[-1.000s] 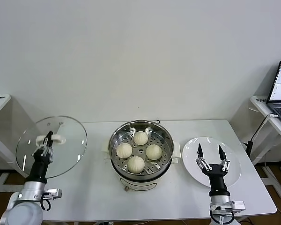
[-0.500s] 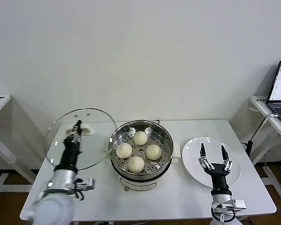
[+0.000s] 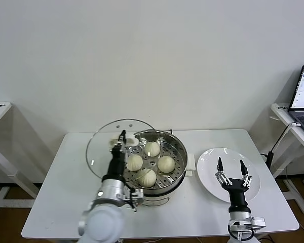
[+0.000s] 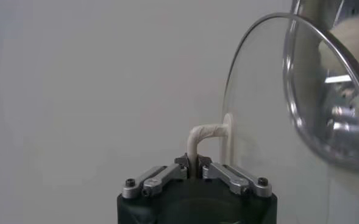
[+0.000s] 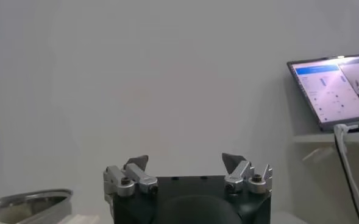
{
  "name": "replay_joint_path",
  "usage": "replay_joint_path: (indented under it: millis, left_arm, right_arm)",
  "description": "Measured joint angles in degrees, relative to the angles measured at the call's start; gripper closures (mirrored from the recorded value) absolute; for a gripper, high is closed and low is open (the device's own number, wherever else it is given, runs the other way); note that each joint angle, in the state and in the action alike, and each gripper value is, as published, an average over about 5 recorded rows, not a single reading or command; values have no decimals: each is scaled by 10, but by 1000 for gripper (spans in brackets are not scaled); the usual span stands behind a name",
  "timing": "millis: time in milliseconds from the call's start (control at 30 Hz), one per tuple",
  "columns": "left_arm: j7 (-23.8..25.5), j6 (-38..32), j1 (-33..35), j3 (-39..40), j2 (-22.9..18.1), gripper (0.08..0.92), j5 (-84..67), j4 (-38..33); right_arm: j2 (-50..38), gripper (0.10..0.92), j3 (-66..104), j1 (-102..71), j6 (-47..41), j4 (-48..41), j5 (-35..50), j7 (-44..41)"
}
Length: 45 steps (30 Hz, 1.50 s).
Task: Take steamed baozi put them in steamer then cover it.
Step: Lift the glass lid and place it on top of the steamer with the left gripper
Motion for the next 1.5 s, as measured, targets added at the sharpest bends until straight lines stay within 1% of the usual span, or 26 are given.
replay_joint_path:
  millis: [167,367,767,1167,1500]
  left_arm:
    - [7,13,-19,36,-30,811,29,31]
    - [13,22,-36,57,-65,811,59,70]
    - [11,32,-39,83,-120,811,94,121]
    - [-4,34,-41,89,-156,811,106,151]
    - [-18,34,-36,88,-167,811,118,164]
  right_arm:
    - [1,203,0,2,0,-6,-4,0]
    - [2,203,1,2,0,-11,-7,0]
    - [3,203,0,7,4,-23,-11,-1]
    - [1,203,1,13,5,-33,-11,-2]
    - [0,203,-5,22,5,-44,-12,-3]
